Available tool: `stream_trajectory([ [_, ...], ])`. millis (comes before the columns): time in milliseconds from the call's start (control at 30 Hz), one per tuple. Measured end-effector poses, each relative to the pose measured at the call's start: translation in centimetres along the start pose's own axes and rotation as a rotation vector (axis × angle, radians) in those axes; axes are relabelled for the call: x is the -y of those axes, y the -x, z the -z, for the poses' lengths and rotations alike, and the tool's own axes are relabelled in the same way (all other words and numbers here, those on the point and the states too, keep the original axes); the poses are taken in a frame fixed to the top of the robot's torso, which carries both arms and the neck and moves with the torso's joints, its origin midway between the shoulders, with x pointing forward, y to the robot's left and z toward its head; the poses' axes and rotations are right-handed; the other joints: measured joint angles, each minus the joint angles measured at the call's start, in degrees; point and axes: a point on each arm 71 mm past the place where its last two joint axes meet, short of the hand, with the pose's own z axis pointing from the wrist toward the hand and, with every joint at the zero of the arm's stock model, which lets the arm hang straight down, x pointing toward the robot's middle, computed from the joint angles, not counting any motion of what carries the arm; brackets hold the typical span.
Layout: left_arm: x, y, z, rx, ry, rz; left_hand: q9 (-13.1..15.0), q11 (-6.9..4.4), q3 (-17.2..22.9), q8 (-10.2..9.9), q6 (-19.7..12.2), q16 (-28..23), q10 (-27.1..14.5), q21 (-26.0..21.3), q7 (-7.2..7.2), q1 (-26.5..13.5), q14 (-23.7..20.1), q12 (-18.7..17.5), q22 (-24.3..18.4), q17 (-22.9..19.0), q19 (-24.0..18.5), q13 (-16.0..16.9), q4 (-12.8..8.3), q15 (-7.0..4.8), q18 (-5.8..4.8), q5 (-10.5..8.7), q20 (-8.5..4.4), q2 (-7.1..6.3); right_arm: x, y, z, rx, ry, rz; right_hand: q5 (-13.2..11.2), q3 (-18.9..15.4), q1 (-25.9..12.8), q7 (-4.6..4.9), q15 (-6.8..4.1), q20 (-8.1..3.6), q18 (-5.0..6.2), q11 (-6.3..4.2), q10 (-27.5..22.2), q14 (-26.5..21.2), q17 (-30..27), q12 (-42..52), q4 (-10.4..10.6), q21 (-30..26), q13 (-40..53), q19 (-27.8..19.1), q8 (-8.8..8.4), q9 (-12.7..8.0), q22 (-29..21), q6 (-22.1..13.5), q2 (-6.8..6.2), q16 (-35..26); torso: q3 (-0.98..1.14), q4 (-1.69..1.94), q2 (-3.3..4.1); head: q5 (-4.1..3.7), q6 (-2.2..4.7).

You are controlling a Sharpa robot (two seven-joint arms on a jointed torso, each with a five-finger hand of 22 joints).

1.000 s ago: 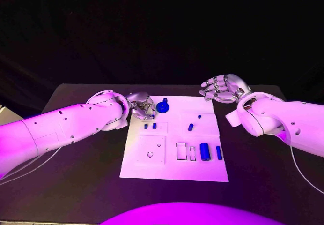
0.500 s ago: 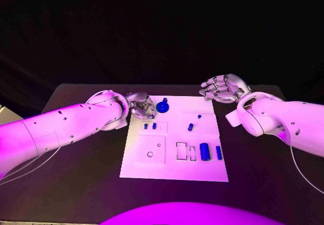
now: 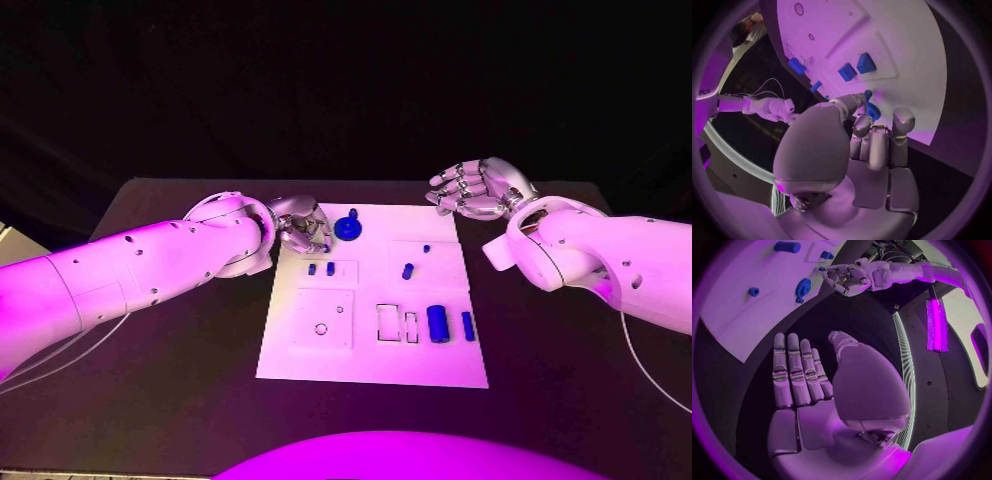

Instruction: Assemble the parts on the task board

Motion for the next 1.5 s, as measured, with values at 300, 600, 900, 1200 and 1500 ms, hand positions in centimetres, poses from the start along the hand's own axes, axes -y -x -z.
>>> stream_trajectory([
  [300,-0.1,0.0,0.0,0.001,0.001,0.006,-0.3,0.21,0.2,-0.8,-1.4,0.0,-0.2,0.1,0.28,-0.4,0.0,0.0,0.1,0.0,0.0,-1.1,-0.2,0.0,0.0,0.0,0.0,-0.05,0.0,0.0,0.0,0.0,0.0,0.0,0.0,0.0,0.0,0.0,0.0,0.0,0.0,0.0,0.0,0.0,0.0,0.0,0.0,0.0,0.0,0.0,0.0,0.0,0.0,0.0,0.0,0.0,0.02,-0.03,0.0,0.05,0.07],
  [600,-0.2,0.1,0.1,0.013,0.003,0.02,-0.7,0.39,0.3,-2.3,-3.3,0.0,-1.9,0.1,0.41,-1.0,0.0,-1.3,0.2,-0.2,0.0,-3.0,0.0,0.0,0.0,0.0,0.0,-0.57,0.0,-0.1,0.0,0.0,-0.001,0.0,0.0,0.0,0.0,0.0,0.0,0.0,0.0,0.0,0.0,0.0,0.0,0.0,0.0,0.0,-0.1,0.0,0.0,0.0,-0.1,0.0,0.0,0.0,0.02,-0.05,-0.05,-0.02,0.21],
  [900,0.4,0.2,0.6,0.028,-0.024,0.041,-1.2,0.59,-0.2,-3.7,-4.9,0.0,-2.5,0.1,0.58,-2.6,0.0,-1.7,0.0,-0.3,0.0,-3.9,0.6,0.0,0.0,0.0,0.0,-1.69,0.1,0.0,0.0,0.001,-0.003,0.001,0.0,0.0,0.0,0.0,0.0,0.0,0.0,0.0,0.0,0.0,-0.1,0.0,0.0,0.0,-0.2,0.0,0.0,-0.1,-0.2,0.0,0.0,0.0,0.0,-0.04,-0.01,-0.14,0.4],
  [1200,-0.2,2.1,1.9,0.099,-0.046,0.189,-2.1,3.02,-1.1,-5.7,-7.3,-12.4,-19.8,-14.6,2.62,-4.0,-20.2,-16.7,-15.9,-33.8,-16.6,-23.4,4.2,2.75,1.82,0.0,2.37,-1.94,0.7,0.5,-0.2,0.01,-0.01,0.021,-3.0,3.2,3.5,0.15,-1.05,-0.96,-0.01,-0.84,0.8,3.0,0.1,-0.2,-1.6,1.3,-1.7,2.3,0.66,-0.6,-0.9,1.8,-0.22,0.8,-0.01,-0.03,-0.04,-0.14,0.59],
  [1500,-2.9,4.4,3.9,0.216,-0.074,0.562,-2.1,4.51,0.2,-5.3,-7.8,-20.7,-20.7,-19.7,3.7,-1.0,-26.0,-25.2,-19.5,-44.0,-17.9,-31.3,3.0,4.09,1.81,0.0,3.4,-0.87,1.2,1.0,-0.4,-0.053,0.029,0.207,-7.9,8.9,6.1,-1.14,-6.06,-7.49,-0.01,-3.68,8.7,19.2,9.0,-6.2,-6.6,16.5,-2.4,13.9,-2.68,-3.3,9.0,10.4,-1.22,16.4,0.0,0.16,-0.08,-0.2,1.04],
])
